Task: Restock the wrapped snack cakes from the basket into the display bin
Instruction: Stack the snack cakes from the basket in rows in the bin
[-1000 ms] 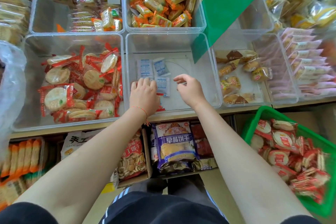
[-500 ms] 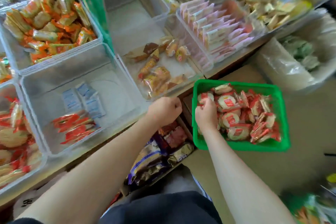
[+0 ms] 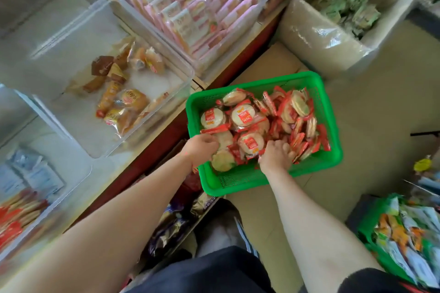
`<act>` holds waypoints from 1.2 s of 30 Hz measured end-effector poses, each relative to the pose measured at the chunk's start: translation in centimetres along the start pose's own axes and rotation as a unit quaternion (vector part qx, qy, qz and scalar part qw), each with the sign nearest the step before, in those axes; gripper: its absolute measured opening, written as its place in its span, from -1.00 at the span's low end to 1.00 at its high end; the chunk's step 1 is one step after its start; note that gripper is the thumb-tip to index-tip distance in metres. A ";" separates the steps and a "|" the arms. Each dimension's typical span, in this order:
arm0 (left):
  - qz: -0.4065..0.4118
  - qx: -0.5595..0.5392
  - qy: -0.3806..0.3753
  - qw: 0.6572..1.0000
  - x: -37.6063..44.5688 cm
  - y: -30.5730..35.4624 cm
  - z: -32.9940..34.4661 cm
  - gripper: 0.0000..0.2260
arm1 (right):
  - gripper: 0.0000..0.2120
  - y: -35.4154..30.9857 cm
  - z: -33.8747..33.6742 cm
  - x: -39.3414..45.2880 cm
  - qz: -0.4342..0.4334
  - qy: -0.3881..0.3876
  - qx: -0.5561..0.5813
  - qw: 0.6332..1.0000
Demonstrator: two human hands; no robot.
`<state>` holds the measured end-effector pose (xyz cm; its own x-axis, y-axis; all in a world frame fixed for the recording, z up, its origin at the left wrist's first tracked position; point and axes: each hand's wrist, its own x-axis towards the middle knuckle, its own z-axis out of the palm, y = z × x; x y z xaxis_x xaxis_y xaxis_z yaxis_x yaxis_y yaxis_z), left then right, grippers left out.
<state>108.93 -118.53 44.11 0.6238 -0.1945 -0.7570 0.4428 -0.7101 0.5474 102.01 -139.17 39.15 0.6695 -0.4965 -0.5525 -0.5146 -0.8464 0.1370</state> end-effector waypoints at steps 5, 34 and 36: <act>-0.013 -0.001 -0.032 0.999 1.0 1.7 1.9 -0.84 | -0.60 0.8 -1.2 0.6 -0.093 -0.056 0.020 0.994; 0.065 -0.290 0.109 0.949 -4.4 -2.1 -5.3 -0.65 | -0.70 -9.4 -4.6 -5.9 -0.193 -0.212 0.418 0.862; 0.088 -0.324 0.140 0.931 -6.6 -3.9 -7.3 -0.71 | -0.87 -11.5 -5.6 -8.1 -0.210 -0.255 0.446 0.832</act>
<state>107.85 -109.53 49.58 0.8269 -0.0207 -0.5620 0.5570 -0.1077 0.8235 105.52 -126.50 46.60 0.6930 0.1464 -0.7059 -0.6376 -0.3324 -0.6949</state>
